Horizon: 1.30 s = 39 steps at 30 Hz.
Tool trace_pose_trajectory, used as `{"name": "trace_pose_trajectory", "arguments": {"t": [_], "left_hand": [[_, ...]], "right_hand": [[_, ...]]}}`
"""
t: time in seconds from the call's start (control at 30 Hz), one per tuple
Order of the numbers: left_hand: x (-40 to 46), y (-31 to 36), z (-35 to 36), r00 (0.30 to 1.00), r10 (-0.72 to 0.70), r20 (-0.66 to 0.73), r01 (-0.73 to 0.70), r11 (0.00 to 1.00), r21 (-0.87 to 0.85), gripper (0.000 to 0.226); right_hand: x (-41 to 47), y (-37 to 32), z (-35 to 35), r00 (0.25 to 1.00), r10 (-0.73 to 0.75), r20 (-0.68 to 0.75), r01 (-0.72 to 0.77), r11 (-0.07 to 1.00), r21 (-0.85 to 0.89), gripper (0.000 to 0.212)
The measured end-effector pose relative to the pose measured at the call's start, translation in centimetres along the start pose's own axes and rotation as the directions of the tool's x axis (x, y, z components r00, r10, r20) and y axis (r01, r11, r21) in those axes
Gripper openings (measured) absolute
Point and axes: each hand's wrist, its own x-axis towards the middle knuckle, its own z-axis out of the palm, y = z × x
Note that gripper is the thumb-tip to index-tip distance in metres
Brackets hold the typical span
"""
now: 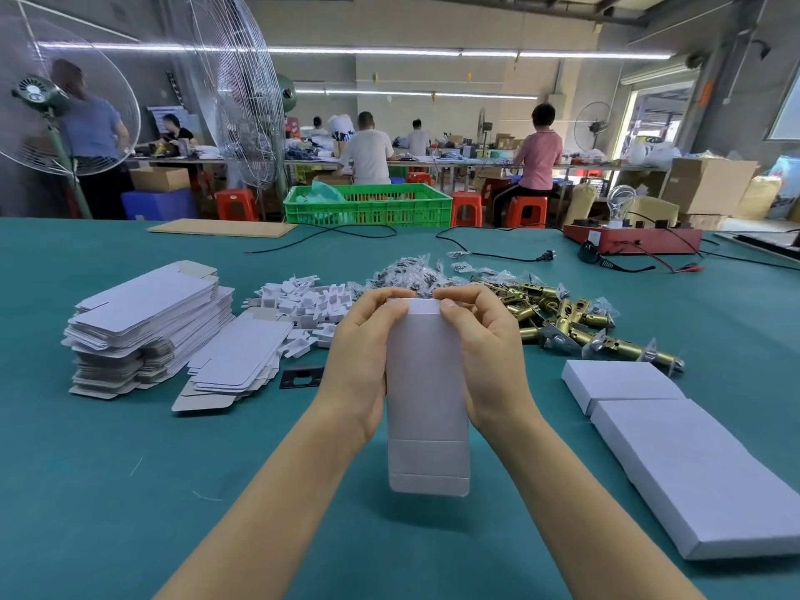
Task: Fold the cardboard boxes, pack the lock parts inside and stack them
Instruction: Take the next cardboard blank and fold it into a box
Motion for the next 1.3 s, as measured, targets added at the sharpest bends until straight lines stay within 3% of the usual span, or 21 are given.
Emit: {"name": "trace_pose_trajectory", "arguments": {"t": [0.17, 0.47, 0.73, 0.97, 1.13, 1.3], "left_hand": [[0.1, -0.1, 0.0, 0.997, -0.014, -0.07, 0.018, 0.998, 0.054, 0.019], [0.2, -0.5, -0.1, 0.999, -0.023, 0.031, 0.022, 1.0, 0.016, 0.012], [-0.1, -0.7, 0.3, 0.992, 0.072, 0.105, -0.083, 0.991, 0.109, 0.016], [-0.2, -1.0, 0.4, 0.983, 0.128, 0.131, -0.149, 0.975, 0.162, 0.03], [-0.3, -1.6, 0.3, 0.979, 0.117, 0.169, -0.149, 0.971, 0.189, 0.004], [0.0, -1.2, -0.3, 0.961, 0.222, 0.167, -0.255, 0.944, 0.21, 0.022]], "right_hand": [[-0.1, 0.3, 0.2, 1.0, 0.006, -0.003, -0.006, 0.999, -0.033, 0.02], [0.4, 0.2, -0.4, 0.997, 0.009, -0.073, -0.011, 1.0, -0.015, 0.012], [0.7, -0.2, -0.9, 0.996, -0.004, -0.088, 0.014, 0.994, 0.112, 0.028], [0.8, 0.0, -0.8, 0.989, 0.027, -0.144, -0.019, 0.998, 0.056, 0.022], [0.9, -0.2, -1.1, 0.982, 0.059, -0.178, -0.057, 0.998, 0.016, 0.014], [0.8, -0.4, -0.7, 0.991, 0.035, -0.129, -0.037, 0.999, -0.006, 0.008]]}}
